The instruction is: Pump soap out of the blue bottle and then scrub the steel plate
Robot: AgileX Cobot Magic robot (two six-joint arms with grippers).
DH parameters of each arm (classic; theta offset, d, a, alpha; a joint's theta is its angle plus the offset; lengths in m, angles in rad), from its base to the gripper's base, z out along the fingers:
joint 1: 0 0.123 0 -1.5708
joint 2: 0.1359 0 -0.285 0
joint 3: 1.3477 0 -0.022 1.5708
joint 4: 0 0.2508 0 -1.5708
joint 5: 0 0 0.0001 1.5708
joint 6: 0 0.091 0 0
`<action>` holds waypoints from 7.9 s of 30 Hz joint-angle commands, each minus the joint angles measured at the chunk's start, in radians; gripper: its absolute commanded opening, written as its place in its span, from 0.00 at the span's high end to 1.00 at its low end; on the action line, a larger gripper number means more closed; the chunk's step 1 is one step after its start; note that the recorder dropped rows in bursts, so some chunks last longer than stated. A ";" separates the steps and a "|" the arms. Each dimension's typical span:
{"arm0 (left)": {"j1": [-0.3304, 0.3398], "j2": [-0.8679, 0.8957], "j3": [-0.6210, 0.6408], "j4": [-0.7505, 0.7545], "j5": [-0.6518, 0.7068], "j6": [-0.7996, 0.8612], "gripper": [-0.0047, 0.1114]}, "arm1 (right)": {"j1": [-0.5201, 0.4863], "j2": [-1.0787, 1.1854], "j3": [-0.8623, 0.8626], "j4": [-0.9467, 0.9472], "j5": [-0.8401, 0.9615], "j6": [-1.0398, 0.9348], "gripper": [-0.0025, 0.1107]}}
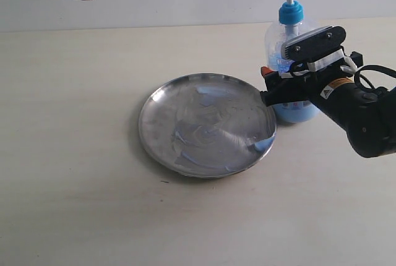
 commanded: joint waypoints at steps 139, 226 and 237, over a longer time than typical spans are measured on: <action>-0.284 0.871 -0.936 -0.157 0.031 0.179 0.96 | 0.002 -0.015 -0.013 -0.025 -0.106 -0.009 0.98; -0.313 0.893 -0.936 -0.087 0.059 0.194 0.96 | 0.002 -0.015 -0.013 -0.025 -0.106 -0.009 0.98; -0.313 0.900 -0.936 -0.087 0.063 0.194 0.96 | 0.002 -0.015 -0.013 -0.025 -0.106 -0.009 0.98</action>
